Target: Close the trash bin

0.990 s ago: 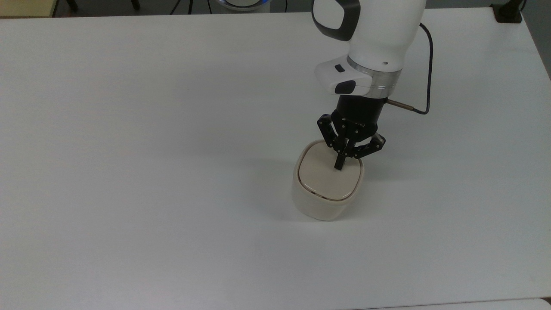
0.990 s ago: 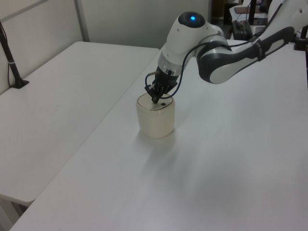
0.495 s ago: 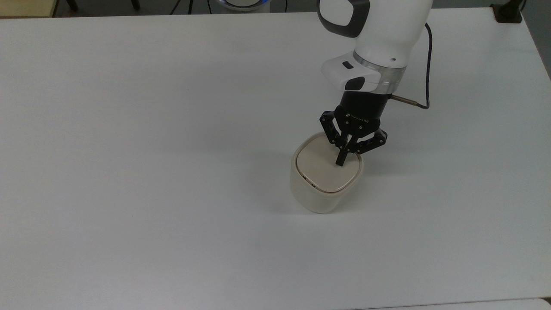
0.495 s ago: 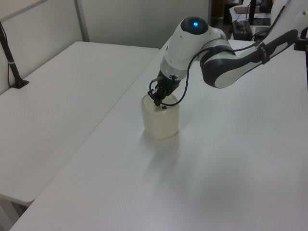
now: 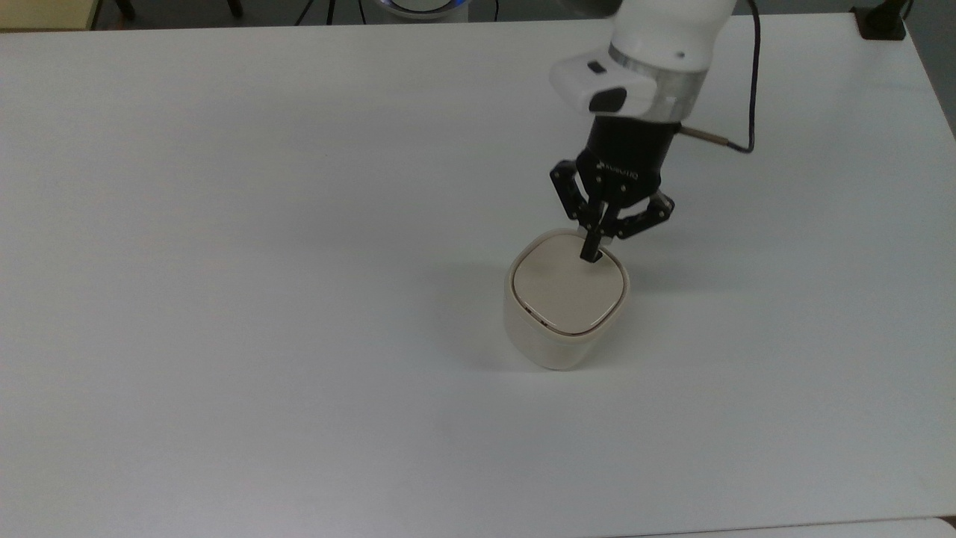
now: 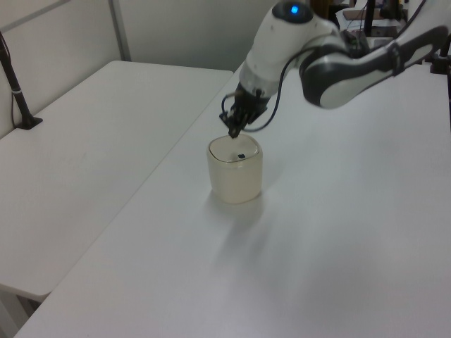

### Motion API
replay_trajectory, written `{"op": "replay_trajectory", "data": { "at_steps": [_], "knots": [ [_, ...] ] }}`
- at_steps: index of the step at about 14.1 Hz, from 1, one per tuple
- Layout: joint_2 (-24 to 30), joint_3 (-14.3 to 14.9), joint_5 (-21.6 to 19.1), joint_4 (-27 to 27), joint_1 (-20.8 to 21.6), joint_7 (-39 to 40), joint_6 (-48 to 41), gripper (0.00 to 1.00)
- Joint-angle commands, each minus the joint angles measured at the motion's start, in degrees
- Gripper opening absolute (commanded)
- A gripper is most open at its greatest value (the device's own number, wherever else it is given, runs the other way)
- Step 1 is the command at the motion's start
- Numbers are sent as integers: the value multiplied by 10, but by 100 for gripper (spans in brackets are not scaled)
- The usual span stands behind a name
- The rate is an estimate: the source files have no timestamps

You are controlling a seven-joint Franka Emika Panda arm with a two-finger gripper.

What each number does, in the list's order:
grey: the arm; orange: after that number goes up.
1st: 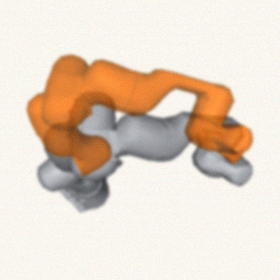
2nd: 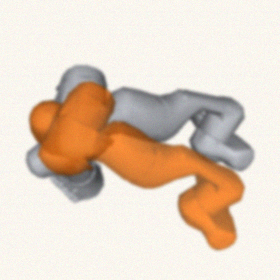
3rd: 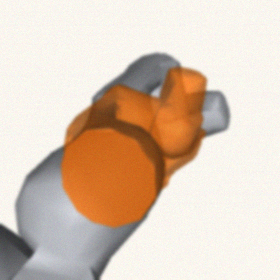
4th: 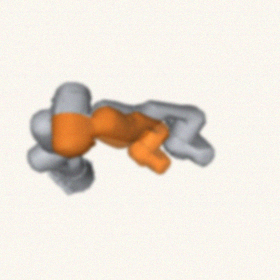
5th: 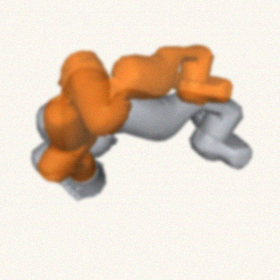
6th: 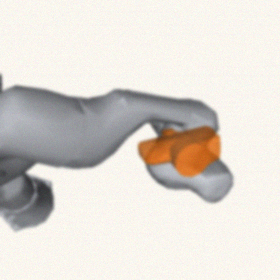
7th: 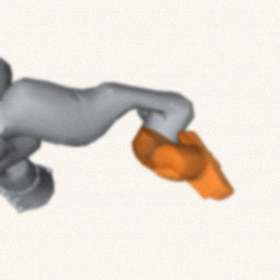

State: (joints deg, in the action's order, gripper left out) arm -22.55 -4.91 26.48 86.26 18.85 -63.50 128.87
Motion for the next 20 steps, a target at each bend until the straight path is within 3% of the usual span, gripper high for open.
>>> {"op": "replay_trajectory", "data": {
  "at_steps": [1,4,6,9,12,14,15,20],
  "knots": [
    [83,-6,-50,31,-19,21,-66,0],
    [138,-5,-153,30,-54,108,-132,0],
    [181,0,-186,43,-66,152,-185,0],
    [259,2,-239,119,-119,251,-223,1],
    [273,2,-287,121,-175,323,-302,64],
    [281,0,-291,120,-204,337,-321,93],
    [281,0,-291,118,-217,341,-331,100],
    [282,0,-286,102,-259,512,-333,100]
  ]
}}
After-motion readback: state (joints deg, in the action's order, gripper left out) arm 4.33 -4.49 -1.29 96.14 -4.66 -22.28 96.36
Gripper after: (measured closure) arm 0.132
